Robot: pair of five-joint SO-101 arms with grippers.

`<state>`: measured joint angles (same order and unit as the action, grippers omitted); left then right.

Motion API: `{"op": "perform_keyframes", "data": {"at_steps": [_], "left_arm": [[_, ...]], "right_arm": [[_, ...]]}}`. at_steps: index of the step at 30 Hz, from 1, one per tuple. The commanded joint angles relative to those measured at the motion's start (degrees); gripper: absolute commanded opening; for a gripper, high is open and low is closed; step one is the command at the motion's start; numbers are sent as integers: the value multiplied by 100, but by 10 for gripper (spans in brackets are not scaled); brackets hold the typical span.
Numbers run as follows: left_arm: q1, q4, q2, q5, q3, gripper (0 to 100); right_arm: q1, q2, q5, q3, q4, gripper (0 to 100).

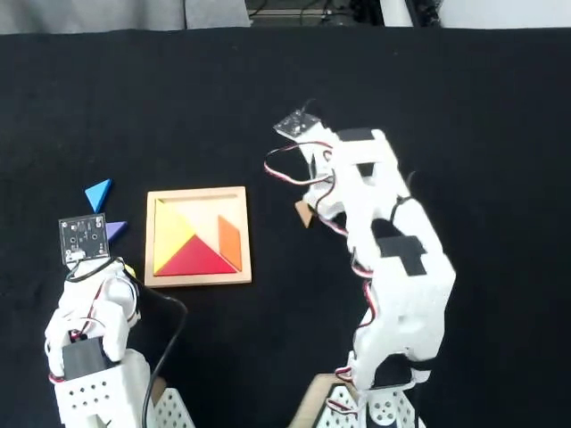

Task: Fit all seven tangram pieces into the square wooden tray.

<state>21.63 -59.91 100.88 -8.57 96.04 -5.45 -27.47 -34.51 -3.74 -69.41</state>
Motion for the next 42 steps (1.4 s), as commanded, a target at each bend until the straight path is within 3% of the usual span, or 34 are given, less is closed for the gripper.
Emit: {"op": "perform_keyframes", "data": {"at_steps": [1, 8, 10, 17, 22, 28, 34, 42], "left_arm": [[-57, 70, 26, -44, -22, 66], [-57, 70, 26, -44, -22, 66], [-57, 70, 26, -44, -22, 66], [-66, 70, 26, -44, -22, 66], [-66, 70, 26, -44, -22, 66], [-66, 70, 26, -44, -22, 66], [-66, 70, 26, -44, -22, 66], [-66, 79, 26, -44, -22, 66]], "right_arm": [[466, 57, -202, -48, -598, 11], [466, 936, -167, -945, -193, 11], [422, 1429, 193, -1112, -62, 11], [-642, 2695, 2532, -1042, -70, 48], [-1169, 2492, 4686, -549, -246, 212], [-1178, 1692, 6479, -119, -211, 218], [-1143, 901, 7279, 277, -211, 218], [-1099, 374, 7349, 699, -237, 216]]}}
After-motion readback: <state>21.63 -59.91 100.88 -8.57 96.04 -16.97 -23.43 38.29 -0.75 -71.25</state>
